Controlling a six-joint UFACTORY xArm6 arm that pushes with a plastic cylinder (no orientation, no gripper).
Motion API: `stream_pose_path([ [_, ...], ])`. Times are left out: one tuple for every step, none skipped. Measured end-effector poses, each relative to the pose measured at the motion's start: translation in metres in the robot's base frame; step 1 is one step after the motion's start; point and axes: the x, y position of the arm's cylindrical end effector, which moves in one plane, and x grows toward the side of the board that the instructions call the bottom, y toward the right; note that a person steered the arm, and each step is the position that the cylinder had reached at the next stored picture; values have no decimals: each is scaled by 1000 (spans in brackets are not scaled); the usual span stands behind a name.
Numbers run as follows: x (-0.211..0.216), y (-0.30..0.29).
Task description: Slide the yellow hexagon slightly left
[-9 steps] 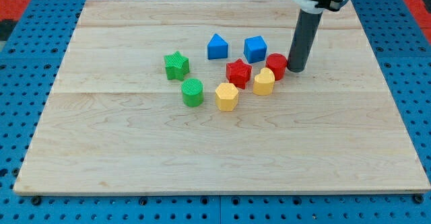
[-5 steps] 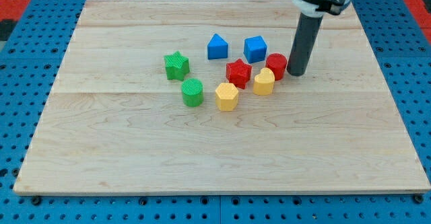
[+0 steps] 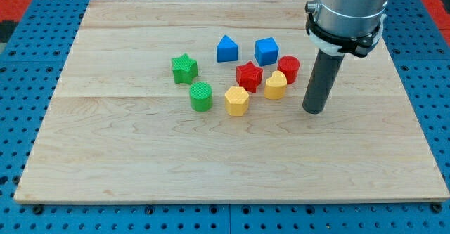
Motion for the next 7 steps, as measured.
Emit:
stream_pose_path([
  [0,0],
  [-8,-8],
  [-13,-20],
  [-13,-43],
  [-13,-56],
  [-13,-69],
  [-13,-90],
])
